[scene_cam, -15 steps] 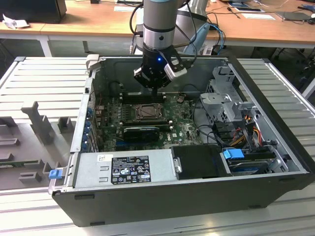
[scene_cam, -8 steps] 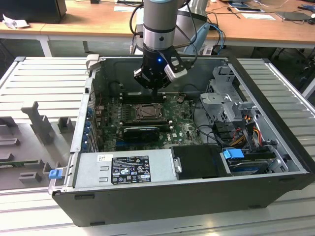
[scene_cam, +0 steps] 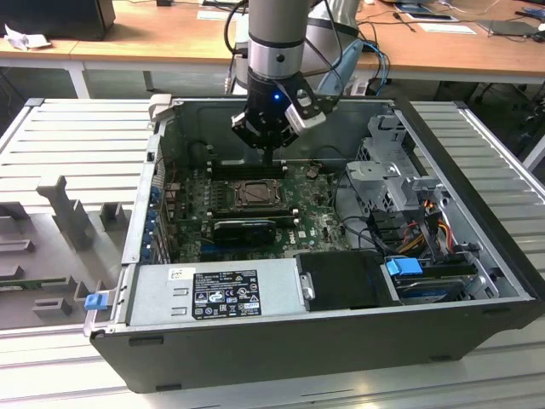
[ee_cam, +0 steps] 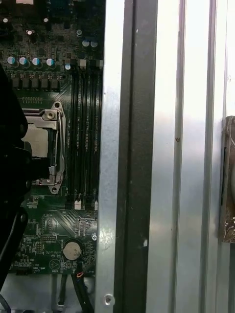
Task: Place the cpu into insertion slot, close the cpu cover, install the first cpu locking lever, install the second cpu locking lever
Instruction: 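Install the second cpu locking lever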
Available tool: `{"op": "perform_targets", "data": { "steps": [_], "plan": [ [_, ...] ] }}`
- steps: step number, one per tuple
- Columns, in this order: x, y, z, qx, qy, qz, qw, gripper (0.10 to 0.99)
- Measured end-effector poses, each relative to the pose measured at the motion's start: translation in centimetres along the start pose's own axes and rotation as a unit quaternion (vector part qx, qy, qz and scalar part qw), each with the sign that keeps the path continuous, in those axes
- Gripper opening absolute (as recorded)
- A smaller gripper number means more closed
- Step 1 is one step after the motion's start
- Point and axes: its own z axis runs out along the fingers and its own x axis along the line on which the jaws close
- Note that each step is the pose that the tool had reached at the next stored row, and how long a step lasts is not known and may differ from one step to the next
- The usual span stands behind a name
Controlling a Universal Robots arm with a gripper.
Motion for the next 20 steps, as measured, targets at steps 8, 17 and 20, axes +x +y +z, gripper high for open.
{"op": "perform_targets", "data": {
  "steps": [8,17,20],
  "plan": [
    [-0.02,0.07,-1.44,0.0,0.0,0.0,1.0,0.106],
    [-0.01,-0.47,-1.97,0.0,0.0,0.0,1.0,0.106],
    [0.0,-0.87,-1.94,0.0,0.0,0.0,1.0,0.106]
  ]
}}
